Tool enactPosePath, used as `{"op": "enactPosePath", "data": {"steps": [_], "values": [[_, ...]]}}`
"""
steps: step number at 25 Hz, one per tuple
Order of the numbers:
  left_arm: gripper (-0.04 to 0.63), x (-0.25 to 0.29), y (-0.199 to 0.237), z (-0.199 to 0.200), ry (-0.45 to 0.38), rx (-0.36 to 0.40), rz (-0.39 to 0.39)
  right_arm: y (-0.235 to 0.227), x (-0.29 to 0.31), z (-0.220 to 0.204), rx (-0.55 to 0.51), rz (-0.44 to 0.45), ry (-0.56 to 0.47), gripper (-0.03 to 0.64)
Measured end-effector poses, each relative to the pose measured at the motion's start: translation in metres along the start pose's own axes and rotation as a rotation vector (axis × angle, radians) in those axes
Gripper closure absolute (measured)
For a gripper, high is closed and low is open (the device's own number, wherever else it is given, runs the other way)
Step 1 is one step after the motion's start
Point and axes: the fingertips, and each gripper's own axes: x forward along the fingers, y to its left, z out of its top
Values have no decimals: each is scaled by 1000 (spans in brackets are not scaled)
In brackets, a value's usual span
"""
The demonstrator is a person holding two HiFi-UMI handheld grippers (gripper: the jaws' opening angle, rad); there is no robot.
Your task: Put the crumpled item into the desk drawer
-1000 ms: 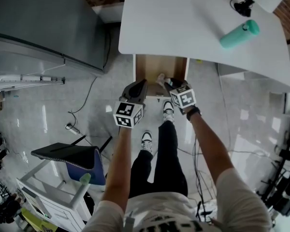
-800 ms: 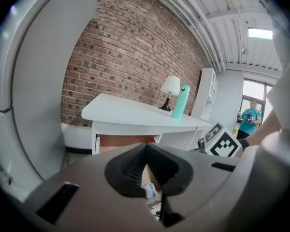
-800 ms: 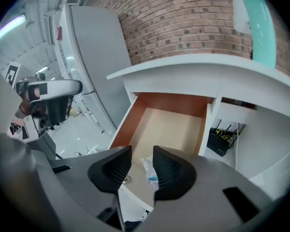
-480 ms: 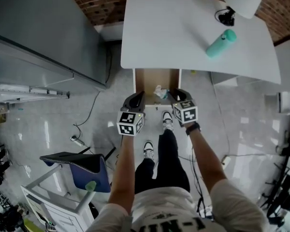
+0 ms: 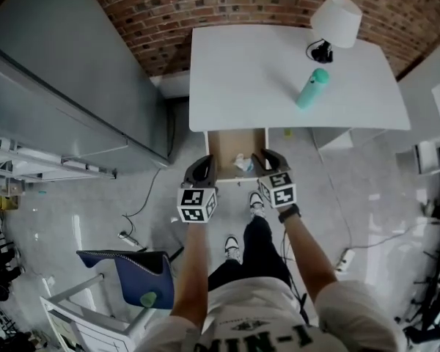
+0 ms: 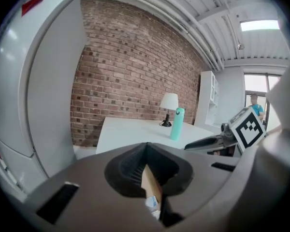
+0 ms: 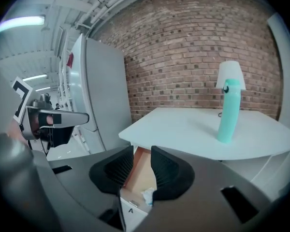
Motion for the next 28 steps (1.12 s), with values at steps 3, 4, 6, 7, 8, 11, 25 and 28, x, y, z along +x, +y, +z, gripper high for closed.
{"op": "enactPosePath", "data": {"steps": [3,4,6,7,8,11,25,28], "values": [[597,-21,2,33,-49,27,48,0,-24,30,0,-31,-68,515],[597,-28,2,42,-61,38,59,-1,-33,39,2,-45,-91,517],[597,-40,1,59,-81,59,73,-5,-51,56,5,-80,-128,524],[597,-45,0,66,-88,69,77,-6,-60,63,8,-99,-142,529],[597,-51,-1,72,-94,75,80,-7,-69,70,12,-118,-157,533],[597,-65,-7,88,-105,82,94,-7,-98,93,24,-170,-213,550],[597,-118,-33,132,-213,108,120,10,-187,149,32,-235,-380,595],[597,-126,-35,138,-230,110,115,18,-192,154,34,-222,-398,612]]}}
